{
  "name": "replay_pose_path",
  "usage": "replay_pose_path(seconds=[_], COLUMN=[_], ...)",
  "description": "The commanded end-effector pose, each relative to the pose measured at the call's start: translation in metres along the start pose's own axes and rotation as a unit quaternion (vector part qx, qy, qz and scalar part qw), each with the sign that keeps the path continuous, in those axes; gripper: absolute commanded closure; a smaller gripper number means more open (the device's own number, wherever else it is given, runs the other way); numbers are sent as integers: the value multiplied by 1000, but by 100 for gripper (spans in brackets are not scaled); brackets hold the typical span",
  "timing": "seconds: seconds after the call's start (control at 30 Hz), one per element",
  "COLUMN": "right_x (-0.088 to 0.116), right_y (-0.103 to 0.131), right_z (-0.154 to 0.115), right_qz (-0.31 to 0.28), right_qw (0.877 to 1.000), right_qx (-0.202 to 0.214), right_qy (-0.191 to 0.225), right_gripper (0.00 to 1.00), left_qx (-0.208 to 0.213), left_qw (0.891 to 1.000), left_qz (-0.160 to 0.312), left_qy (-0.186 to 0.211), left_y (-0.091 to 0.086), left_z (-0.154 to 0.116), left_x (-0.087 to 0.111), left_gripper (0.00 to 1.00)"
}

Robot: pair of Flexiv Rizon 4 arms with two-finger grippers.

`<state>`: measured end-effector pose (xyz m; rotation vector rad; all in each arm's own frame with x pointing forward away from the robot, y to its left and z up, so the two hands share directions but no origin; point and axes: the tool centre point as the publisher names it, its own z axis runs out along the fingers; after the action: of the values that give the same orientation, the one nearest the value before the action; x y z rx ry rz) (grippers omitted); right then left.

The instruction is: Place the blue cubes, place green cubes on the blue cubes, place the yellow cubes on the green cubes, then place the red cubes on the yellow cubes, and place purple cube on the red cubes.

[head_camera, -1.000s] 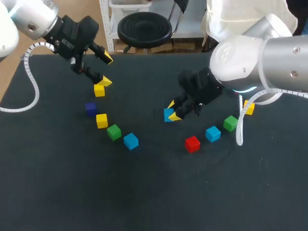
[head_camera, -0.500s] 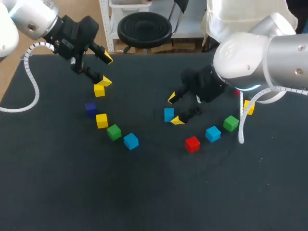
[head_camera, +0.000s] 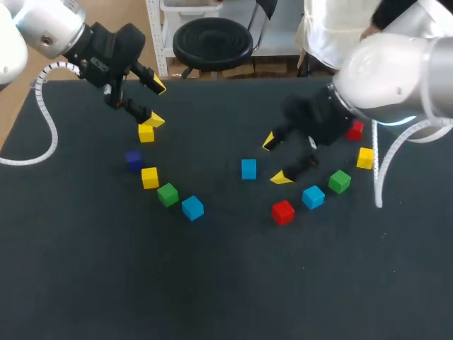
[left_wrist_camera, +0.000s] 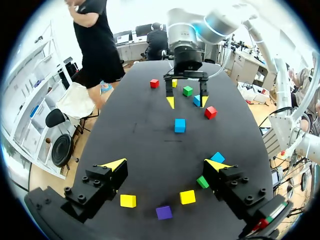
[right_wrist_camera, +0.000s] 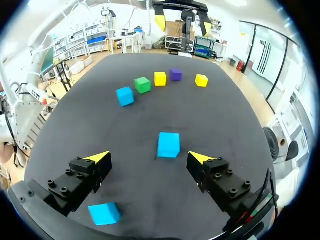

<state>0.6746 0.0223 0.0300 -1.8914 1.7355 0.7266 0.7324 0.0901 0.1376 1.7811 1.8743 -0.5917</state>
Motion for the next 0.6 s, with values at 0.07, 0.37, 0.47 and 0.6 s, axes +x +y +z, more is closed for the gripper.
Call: replay_pose_path(seconds=[0.07, 0.37, 0.47, 0.6], right_x=[3, 17, 17, 17], right_y=[35, 61, 61, 61], right_z=[-17, -31, -31, -31], right_qz=[7, 38, 38, 38], right_qw=[1000, 999, 999, 999], right_qx=[16, 22, 22, 22], right_qy=[10, -2, -2, -2], right_gripper=[0, 0, 0, 0], left_qx=[0, 0, 0, 0], left_qw=[1000, 1000, 1000, 1000], left_qz=[-1, -1, -1, -1], left_qy=[2, 2, 2, 2], left_y=[0, 0, 0, 0], left_z=[0, 0, 0, 0], left_x=[-1, -1, -1, -1], left_gripper=[0, 0, 0, 0])
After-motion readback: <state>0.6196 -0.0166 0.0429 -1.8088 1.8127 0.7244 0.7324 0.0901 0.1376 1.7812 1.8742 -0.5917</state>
